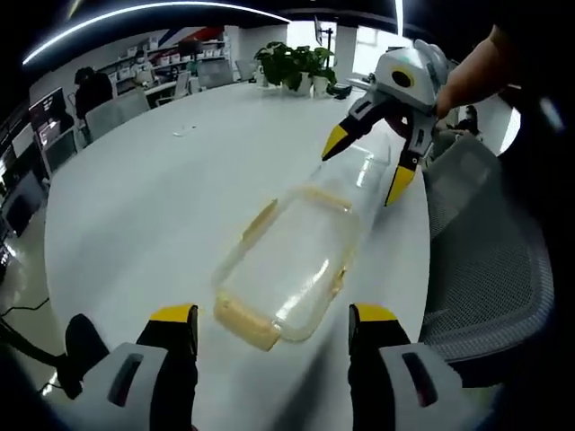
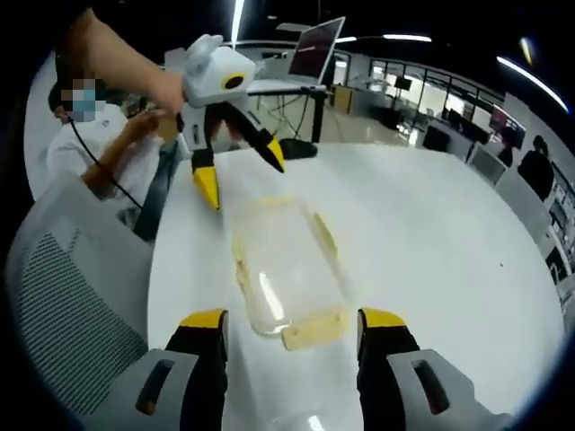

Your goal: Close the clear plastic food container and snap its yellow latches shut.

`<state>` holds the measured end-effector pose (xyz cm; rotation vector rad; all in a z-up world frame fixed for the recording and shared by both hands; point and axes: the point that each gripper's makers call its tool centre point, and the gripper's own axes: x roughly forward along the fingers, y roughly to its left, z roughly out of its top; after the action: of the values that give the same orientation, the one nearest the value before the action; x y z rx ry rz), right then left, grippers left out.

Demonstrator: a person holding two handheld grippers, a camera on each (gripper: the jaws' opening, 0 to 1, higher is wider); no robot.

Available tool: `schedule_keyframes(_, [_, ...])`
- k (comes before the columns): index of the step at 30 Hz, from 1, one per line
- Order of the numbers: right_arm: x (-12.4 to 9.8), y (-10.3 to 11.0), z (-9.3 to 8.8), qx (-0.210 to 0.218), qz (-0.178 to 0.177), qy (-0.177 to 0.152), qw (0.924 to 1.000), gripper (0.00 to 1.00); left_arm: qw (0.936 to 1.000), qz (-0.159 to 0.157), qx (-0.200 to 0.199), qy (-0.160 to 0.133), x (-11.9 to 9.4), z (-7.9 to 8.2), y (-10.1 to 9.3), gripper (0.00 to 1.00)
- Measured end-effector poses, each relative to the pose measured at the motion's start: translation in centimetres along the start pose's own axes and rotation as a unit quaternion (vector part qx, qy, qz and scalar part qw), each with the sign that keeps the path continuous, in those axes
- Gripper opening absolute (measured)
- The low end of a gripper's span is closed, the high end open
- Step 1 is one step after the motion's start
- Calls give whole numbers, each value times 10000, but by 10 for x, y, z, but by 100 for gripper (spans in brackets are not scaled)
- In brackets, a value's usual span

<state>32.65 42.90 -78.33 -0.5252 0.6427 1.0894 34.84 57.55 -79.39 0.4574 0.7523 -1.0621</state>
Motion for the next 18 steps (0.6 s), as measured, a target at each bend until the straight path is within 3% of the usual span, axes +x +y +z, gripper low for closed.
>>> schedule_keyframes(18, [18,0,-18,-426,273,598,9969,55,9949,-419,706,582,9,-17,13,65])
